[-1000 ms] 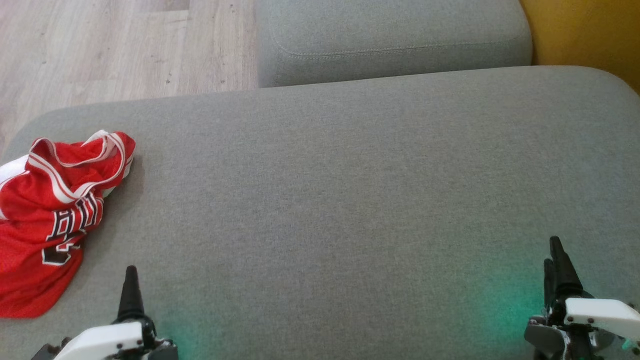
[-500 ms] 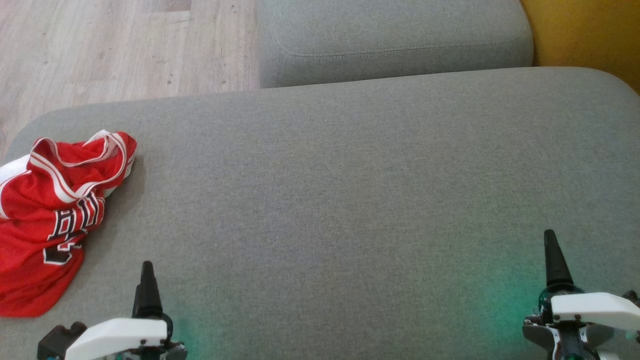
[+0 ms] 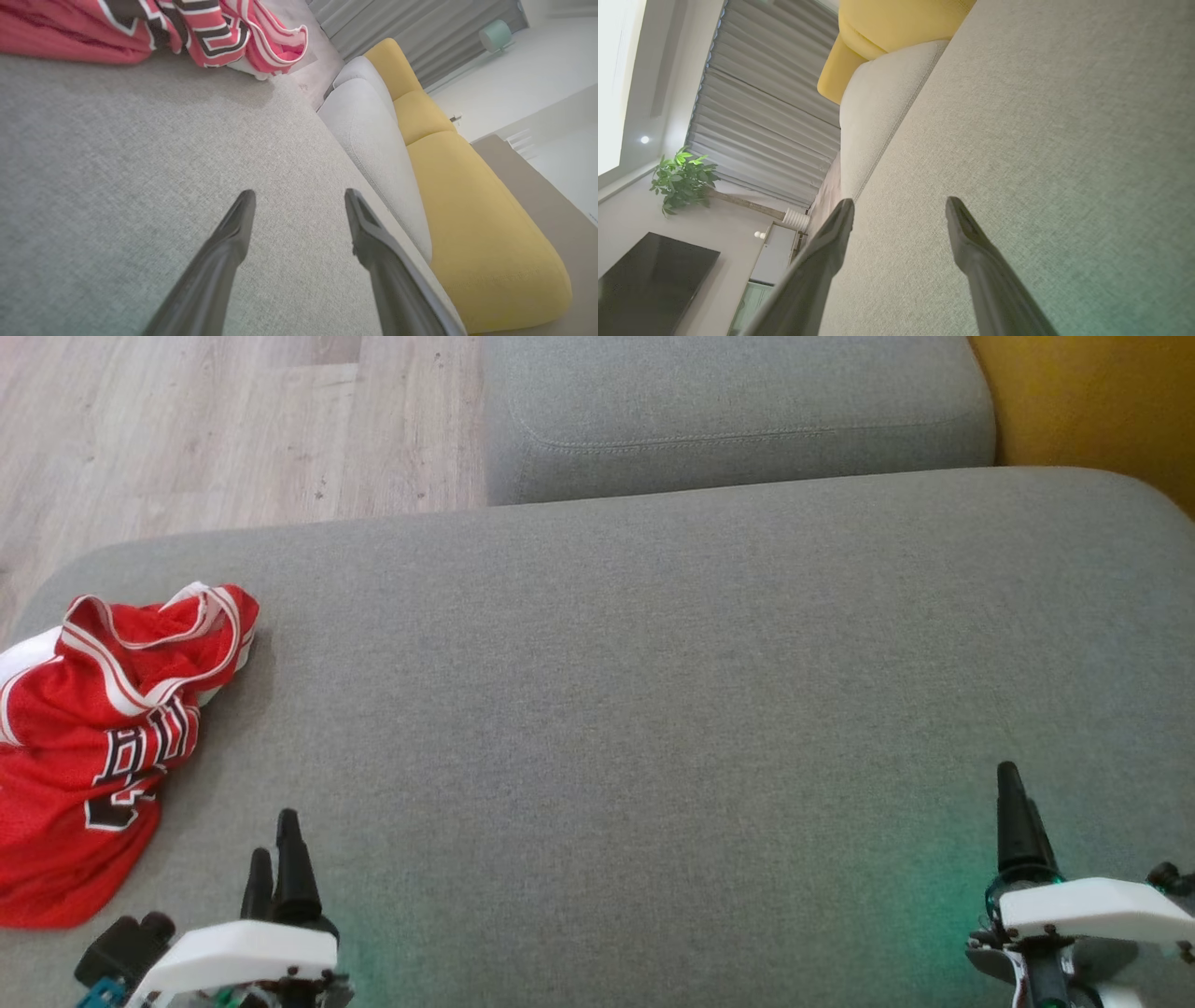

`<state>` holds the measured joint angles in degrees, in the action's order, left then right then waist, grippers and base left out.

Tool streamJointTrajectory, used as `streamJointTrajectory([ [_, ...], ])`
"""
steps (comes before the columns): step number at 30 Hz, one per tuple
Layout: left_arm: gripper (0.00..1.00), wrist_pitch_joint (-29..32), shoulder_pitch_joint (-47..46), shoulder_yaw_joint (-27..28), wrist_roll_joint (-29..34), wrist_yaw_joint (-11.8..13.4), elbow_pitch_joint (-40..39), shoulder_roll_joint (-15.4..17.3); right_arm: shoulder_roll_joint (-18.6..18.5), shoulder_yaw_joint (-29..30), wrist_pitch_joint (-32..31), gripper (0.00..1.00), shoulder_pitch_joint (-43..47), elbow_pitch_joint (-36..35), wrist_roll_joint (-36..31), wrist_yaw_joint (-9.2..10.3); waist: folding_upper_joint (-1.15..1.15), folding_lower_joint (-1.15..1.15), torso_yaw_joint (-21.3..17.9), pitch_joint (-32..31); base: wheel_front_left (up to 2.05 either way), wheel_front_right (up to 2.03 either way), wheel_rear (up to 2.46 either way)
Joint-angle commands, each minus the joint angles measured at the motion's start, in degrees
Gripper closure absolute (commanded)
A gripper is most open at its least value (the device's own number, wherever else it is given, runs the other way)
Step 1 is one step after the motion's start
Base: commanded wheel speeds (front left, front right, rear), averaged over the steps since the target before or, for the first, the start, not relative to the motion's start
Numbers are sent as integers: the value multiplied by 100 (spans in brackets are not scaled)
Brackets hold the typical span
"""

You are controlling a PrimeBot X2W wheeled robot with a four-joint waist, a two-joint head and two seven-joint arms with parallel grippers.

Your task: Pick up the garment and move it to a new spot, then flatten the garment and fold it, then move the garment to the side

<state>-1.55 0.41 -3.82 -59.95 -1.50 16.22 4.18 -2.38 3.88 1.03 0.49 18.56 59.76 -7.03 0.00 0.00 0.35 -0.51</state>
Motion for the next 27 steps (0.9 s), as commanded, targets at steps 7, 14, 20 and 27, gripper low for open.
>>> streamJointTrajectory([
  [7, 0, -156, -131, -53, 590, 90, -244, 161, -30, -127, 122, 0, -281, -235, -562, -20, 0, 0, 1, -26, 0, 0, 0],
  [14, 0, -276, -108, -137, 1065, 166, -297, 203, -32, -191, 192, 0, -280, -284, -1053, -23, 0, 0, 1, -38, 0, 0, 0],
  [20, 0, -378, -106, -226, 1486, 210, -340, 247, -34, -206, 212, 0, -281, -336, -1561, -25, 0, 0, 3, -40, 0, 0, 0],
  [27, 0, -497, -90, -308, 1976, 289, -363, 288, -36, -244, 252, 0, -286, -418, -2087, -28, 0, 0, 9, -45, 0, 0, 0],
])
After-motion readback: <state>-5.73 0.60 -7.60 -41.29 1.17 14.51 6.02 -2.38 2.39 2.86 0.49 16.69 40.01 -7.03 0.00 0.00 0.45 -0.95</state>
